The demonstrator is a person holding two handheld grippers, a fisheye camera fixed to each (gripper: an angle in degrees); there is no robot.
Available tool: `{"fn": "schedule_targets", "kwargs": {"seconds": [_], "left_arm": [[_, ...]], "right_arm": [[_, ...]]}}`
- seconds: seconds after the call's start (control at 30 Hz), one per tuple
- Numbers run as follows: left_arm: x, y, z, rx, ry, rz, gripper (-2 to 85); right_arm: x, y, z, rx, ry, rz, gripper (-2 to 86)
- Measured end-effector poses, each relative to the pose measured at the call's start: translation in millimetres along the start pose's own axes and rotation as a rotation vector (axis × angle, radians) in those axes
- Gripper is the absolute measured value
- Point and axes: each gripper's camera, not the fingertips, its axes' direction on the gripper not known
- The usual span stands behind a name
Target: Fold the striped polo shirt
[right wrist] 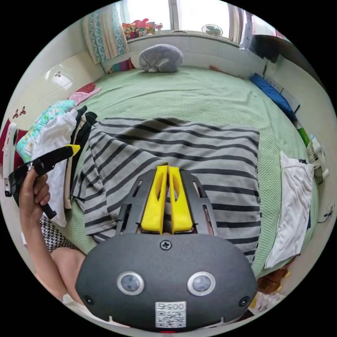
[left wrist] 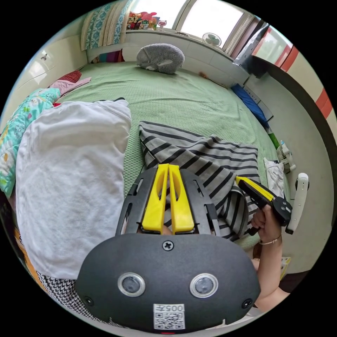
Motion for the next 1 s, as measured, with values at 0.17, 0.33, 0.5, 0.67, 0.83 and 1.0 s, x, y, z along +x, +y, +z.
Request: {"fn": "schedule_targets", "kwargs": {"seconds": [0.17, 0.33, 0.5, 0.67, 0.83, 1.0], "left_arm": [[-11, -1, -3, 0.004, 0.013, -0.016, -0.7], [-18, -3, -3, -0.003, 0.017, -0.021, -0.7], [-21, -4, -4, -0.003, 0.003, -0.012, -0.7], [-27, -5, -2, -0.013, 0.014, -0.017, -0.6], [-29, -7, -1, -0.019, 0.0, -0.015, -0.7], [-26, -9, 2, -0.027, 0.004, -0.007, -0.6]], "right_arm": [[-33, 9, -16, -0.013, -0.187, -0.212, 10.2], [-82, 28, -18, -0.083, -0.212, -0.481, 14.2], [-109, 42, -19, -0.086, -0.1, -0.618, 13.5], [-105, 39, -17, -0.114, -0.112, -0.598, 12.2], [-117, 41, 7, -0.284, -0.124, -0.665, 11.2], [-123, 38, 19, -0.343, -0.064, -0.644, 6.6]]}}
